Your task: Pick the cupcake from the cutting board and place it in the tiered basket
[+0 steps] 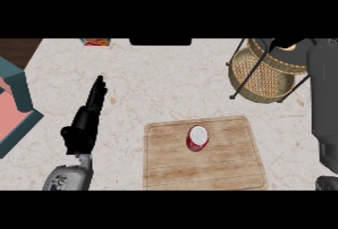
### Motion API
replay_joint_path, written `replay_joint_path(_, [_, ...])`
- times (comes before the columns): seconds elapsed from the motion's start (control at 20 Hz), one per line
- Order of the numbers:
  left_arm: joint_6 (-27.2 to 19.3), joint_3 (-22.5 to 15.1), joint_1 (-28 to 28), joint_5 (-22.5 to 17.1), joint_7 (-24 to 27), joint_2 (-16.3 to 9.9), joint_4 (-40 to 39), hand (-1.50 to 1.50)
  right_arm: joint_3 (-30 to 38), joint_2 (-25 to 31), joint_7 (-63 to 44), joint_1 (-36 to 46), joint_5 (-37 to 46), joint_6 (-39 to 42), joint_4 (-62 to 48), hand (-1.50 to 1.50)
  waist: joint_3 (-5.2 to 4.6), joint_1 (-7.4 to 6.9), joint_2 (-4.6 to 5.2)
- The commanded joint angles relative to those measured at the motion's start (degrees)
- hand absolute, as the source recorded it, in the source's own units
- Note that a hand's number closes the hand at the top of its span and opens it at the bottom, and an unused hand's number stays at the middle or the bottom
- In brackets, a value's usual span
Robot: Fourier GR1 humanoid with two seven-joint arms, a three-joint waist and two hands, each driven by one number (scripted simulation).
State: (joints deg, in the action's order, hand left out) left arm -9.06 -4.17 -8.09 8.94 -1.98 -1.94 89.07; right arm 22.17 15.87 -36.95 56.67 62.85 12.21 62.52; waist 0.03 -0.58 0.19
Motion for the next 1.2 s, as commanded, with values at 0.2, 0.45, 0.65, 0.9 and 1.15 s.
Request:
replay_joint_path(0.2, [0.63,1.40,0.20,-0.65,0.73,-0.92,-0.97,0.00,7.60,-0.68,-0.16,0.15,-6.59,-12.15,4.30,-1.50,-0.03,0.39,-0.08])
replay_joint_path(0.45, [-0.73,0.59,0.83,0.16,-0.67,0.28,1.00,0.00,12.71,4.27,-4.11,-4.79,-9.54,-10.20,11.73,-1.50,-0.02,1.26,-0.46])
replay_joint_path(0.65, [-1.66,0.74,0.25,1.22,-0.69,0.38,-0.57,0.00,19.21,4.67,-6.14,-11.60,-15.96,-7.33,22.73,-1.50,0.00,2.76,-0.78])
replay_joint_path(0.9, [-2.17,1.62,0.45,0.88,-3.98,0.00,2.13,0.00,29.11,5.70,-1.01,-25.24,-28.96,1.66,34.71,-1.50,0.06,3.48,-0.99])
replay_joint_path(1.15, [-2.45,0.72,-0.13,0.97,-1.41,1.59,-0.16,0.00,40.98,9.44,3.19,-36.13,-42.87,12.22,38.43,-1.50,0.02,3.20,-0.67])
